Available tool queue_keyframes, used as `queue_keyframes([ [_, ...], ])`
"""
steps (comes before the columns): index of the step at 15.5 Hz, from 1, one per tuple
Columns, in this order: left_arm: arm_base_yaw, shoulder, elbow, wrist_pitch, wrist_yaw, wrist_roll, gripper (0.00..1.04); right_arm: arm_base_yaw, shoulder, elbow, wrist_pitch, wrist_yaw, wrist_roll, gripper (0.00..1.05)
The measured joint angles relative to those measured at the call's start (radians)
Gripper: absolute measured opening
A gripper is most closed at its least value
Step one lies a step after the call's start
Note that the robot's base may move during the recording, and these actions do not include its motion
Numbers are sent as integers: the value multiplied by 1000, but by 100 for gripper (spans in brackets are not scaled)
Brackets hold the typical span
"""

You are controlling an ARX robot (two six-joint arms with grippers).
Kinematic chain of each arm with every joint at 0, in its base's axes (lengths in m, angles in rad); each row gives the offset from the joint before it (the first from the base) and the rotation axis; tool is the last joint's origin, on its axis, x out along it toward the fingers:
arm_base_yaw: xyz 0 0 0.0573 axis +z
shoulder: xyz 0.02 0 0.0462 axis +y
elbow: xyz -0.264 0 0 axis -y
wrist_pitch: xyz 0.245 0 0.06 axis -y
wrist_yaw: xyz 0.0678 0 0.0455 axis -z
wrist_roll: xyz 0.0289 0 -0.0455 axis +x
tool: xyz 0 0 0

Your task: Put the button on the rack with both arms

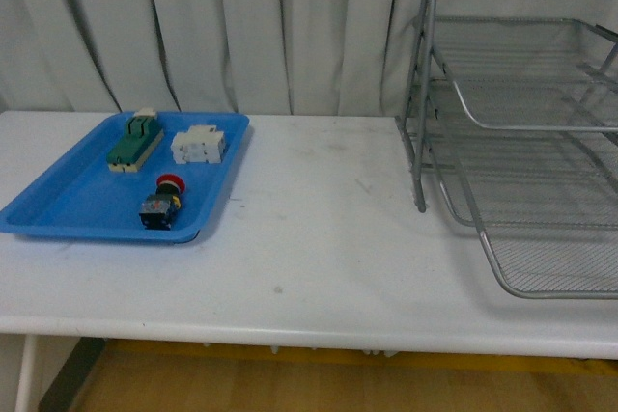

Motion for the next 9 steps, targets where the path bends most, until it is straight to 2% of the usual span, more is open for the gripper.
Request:
queue_keyframes([
  [9, 0, 0, 0, 0, 0, 0, 98, -6, -156, -76, -74, 16, -6, 2],
])
